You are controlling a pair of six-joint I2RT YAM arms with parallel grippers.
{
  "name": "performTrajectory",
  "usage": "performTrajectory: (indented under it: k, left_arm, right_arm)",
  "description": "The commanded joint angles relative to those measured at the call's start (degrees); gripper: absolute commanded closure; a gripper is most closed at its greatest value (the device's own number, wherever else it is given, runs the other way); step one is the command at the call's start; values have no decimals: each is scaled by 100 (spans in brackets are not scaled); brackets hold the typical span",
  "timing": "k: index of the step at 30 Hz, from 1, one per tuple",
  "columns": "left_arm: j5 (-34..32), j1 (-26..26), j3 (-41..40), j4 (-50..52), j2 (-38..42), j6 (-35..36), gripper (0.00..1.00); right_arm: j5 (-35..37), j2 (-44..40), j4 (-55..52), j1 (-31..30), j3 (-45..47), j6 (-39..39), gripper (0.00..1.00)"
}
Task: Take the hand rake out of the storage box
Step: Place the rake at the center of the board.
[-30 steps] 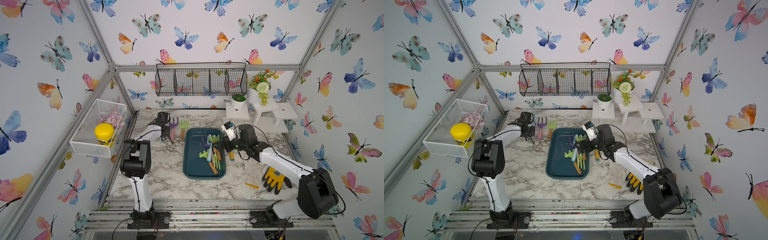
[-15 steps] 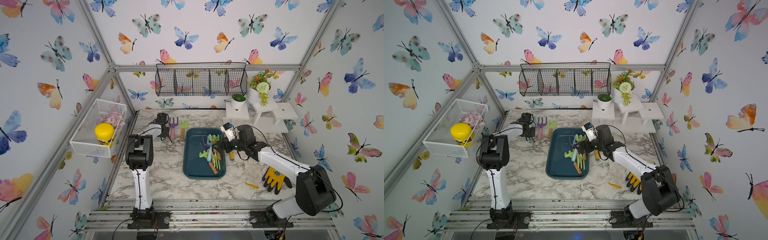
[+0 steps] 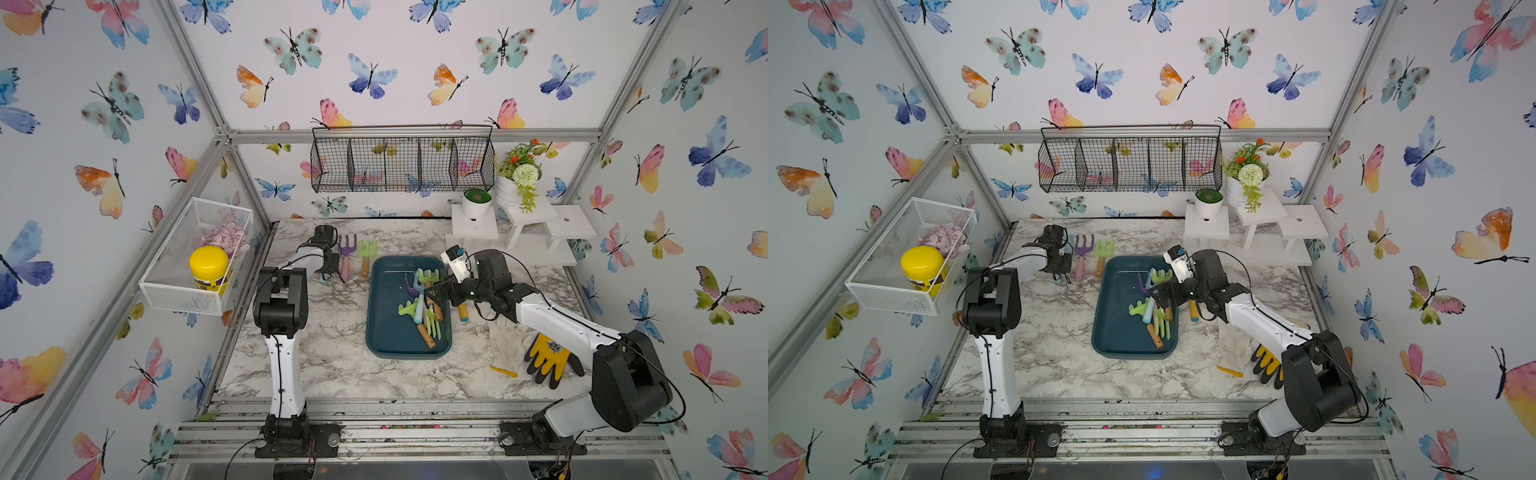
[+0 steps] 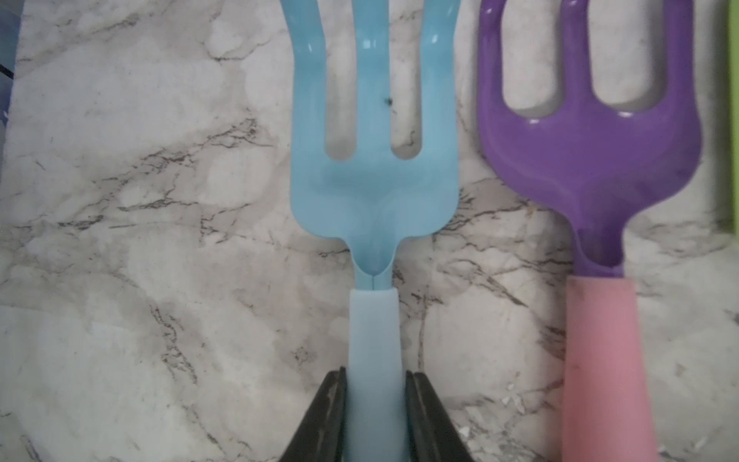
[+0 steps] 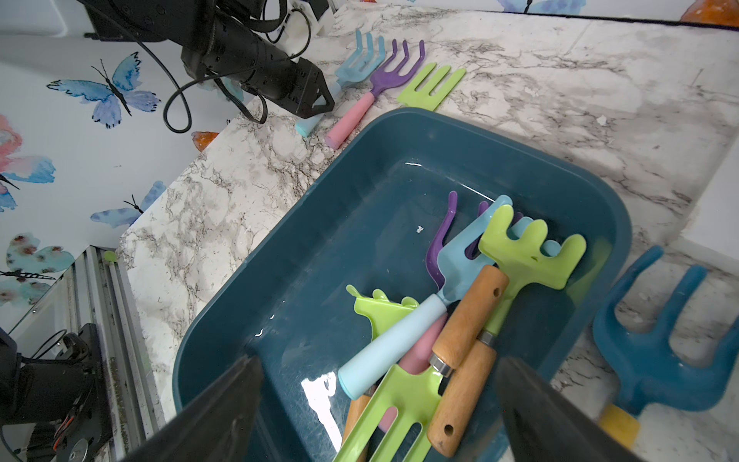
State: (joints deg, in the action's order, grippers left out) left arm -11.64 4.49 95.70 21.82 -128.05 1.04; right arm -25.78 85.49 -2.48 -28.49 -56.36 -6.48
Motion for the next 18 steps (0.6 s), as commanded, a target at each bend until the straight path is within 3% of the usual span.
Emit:
performTrajectory:
  k: [1,9,11,12,14,18]
  left_arm:
    - [91,-17,80,-47,-167,74,67]
    - [41,42,-194,-191,203,63,59]
    - [-18,111,-403,-313,436,78,47]
    - [-60,157,-536,-390,559,87,35]
    - [-247,324,-870,-606,924,106,1]
    - [-584,595,-1517,-908,1660,49,2]
  right_arm:
    - [-111,-46,-42,-7,-44,52,2]
    - [-50,-94,-68,-7,-28,82,2]
    - [-57,-107,-74,-7,-19,93,2]
    - [-75,-112,-71,-7,-24,95,2]
    - [-135,-134,-69,-7,-24,99,2]
    - [-125,-206,-86,-7,36,102,2]
